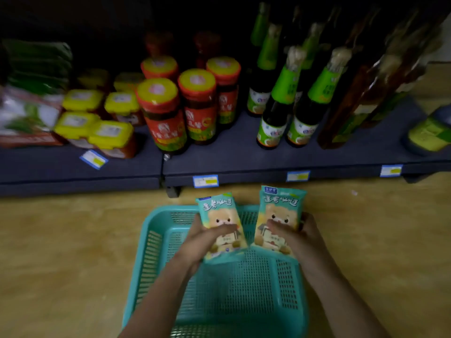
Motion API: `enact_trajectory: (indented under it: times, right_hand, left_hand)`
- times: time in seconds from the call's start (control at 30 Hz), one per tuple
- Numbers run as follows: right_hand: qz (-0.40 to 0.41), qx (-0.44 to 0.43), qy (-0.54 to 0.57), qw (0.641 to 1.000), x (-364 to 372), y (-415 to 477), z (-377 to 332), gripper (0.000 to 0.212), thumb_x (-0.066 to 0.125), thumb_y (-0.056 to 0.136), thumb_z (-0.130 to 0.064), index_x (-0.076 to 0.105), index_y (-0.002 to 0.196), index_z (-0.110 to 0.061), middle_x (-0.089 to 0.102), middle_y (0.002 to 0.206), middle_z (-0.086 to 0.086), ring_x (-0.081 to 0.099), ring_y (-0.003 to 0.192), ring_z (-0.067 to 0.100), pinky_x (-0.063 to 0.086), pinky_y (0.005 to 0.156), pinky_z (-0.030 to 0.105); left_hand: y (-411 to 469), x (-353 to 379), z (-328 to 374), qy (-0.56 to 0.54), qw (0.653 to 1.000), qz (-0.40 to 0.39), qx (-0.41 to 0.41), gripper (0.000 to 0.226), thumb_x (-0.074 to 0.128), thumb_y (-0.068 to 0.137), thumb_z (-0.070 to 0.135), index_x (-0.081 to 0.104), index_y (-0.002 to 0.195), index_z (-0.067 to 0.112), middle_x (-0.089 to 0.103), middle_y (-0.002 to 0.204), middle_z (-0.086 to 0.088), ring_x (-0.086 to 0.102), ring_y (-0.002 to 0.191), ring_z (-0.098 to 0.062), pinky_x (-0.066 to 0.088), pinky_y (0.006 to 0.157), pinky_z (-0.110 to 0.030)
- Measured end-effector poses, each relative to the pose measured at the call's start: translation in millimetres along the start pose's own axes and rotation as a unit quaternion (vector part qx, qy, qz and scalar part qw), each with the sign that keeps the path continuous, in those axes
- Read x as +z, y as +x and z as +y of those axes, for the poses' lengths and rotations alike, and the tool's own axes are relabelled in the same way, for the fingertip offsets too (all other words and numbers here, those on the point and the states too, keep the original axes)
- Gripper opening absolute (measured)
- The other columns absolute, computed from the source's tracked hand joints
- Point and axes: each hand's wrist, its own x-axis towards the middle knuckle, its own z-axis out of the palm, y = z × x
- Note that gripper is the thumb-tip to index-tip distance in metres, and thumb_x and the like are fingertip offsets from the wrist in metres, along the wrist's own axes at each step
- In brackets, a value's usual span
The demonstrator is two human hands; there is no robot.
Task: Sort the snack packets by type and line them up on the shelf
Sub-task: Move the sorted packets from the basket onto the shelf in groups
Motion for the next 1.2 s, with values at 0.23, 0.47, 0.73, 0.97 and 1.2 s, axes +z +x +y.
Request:
enact_trajectory:
  times: [0.23,0.47,0.73,0.97,1.2]
  right_hand:
    - [-0.056,0.008,0.032,0.998,4,-125,-213,0.028,0.074,0.073,-0.009,0.057,0.094,-0.015,0.072,0.084,0.006,0.069,0.082,0.027,0.054,0.082,0.043]
    - [-0.107,-0.046,0.051,0.992,-14,-284,-452,0.029,0.066,0.079,-0.006,0.056,0.104,-0.014,0.071,0.093,0.008,0.069,0.082,0.025,0.055,0.069,0.034]
    - [-0.185,-0.139,0.061,0.971,33,-406,-646,0.036,0.064,0.082,-0.006,0.051,0.116,-0.013,0.068,0.103,0.008,0.066,0.087,0.024,0.053,0.077,0.038]
    - [-0.268,-0.177,0.039,0.946,117,-470,-703,0.038,0.064,0.084,-0.01,0.052,0.119,-0.017,0.069,0.105,0.005,0.068,0.09,0.021,0.054,0.073,0.034]
    - [-0.251,-0.177,0.084,0.948,226,-503,-737,0.048,0.067,0.081,-0.008,0.048,0.125,-0.005,0.068,0.106,0.015,0.071,0.077,0.022,0.057,0.058,0.032]
  left_hand:
    - [-187,-28,207,-0.014,1.0,0.01,-0.001,0.058,0.075,0.054,0.017,0.06,0.108,0.002,0.074,0.083,-0.013,0.069,0.062,-0.019,0.053,0.05,-0.024]
    - [-403,-25,421,-0.01,0.996,0.047,0.069,0.09,0.078,0.039,0.026,0.049,0.121,0.008,0.073,0.095,-0.012,0.071,0.072,-0.021,0.056,0.057,-0.028]
    - [-570,-54,585,0.0,0.978,0.103,0.181,0.065,0.074,0.055,0.022,0.043,0.112,0.017,0.066,0.099,-0.007,0.071,0.073,-0.016,0.056,0.06,-0.029]
    - [-645,-144,658,0.014,0.962,0.123,0.243,0.063,0.074,0.063,0.016,0.043,0.118,0.016,0.066,0.098,-0.01,0.071,0.07,-0.02,0.057,0.059,-0.032]
    - [-660,-246,728,0.022,0.965,0.111,0.235,0.068,0.075,0.065,0.014,0.046,0.125,0.001,0.068,0.106,-0.02,0.07,0.068,-0.022,0.056,0.055,-0.029]
